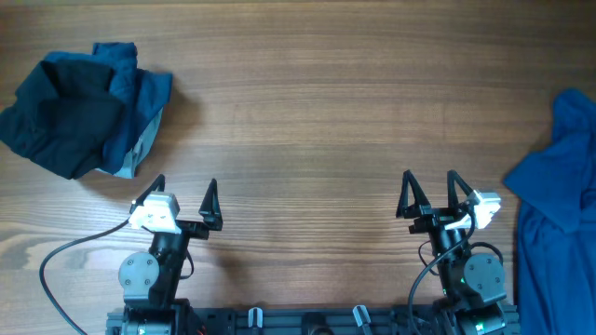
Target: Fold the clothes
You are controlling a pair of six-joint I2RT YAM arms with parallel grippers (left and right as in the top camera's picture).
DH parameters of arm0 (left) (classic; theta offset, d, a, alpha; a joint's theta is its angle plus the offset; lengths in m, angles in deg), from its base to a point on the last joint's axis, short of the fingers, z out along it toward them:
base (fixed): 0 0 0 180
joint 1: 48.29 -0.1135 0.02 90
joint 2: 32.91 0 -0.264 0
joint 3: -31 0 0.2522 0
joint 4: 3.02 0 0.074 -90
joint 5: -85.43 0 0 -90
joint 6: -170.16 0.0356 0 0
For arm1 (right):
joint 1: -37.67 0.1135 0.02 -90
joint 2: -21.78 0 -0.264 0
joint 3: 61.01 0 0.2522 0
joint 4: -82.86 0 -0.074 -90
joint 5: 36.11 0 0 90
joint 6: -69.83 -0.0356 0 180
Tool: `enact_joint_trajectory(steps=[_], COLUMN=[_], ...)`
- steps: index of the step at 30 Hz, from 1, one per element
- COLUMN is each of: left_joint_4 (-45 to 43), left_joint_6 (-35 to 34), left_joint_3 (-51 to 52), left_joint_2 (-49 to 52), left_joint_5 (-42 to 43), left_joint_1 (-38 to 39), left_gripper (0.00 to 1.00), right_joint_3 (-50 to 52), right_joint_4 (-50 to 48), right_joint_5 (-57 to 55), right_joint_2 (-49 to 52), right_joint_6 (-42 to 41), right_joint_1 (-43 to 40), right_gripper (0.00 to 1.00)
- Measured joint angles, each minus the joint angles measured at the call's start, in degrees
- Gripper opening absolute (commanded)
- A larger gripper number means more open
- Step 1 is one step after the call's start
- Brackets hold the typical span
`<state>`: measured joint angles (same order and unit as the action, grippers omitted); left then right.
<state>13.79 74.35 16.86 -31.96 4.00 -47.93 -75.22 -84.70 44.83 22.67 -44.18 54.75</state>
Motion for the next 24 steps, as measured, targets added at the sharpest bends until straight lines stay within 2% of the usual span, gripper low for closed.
enact_joint_trajectory(steps=[24], left_joint_4=[-0.02], left_joint_6=[0.00], left_joint_3=[0.00], left_joint_2=[0.00], left_joint_5=[0.00], left_joint_1=[0.00], left_gripper=[1.00], right_joint_3=[0.00], right_joint_4=[-0.52], right_joint_5=[0.00], right_joint_2=[0.00], right_joint_6=[-0.02], right_joint_1=[0.00], right_gripper=[1.00])
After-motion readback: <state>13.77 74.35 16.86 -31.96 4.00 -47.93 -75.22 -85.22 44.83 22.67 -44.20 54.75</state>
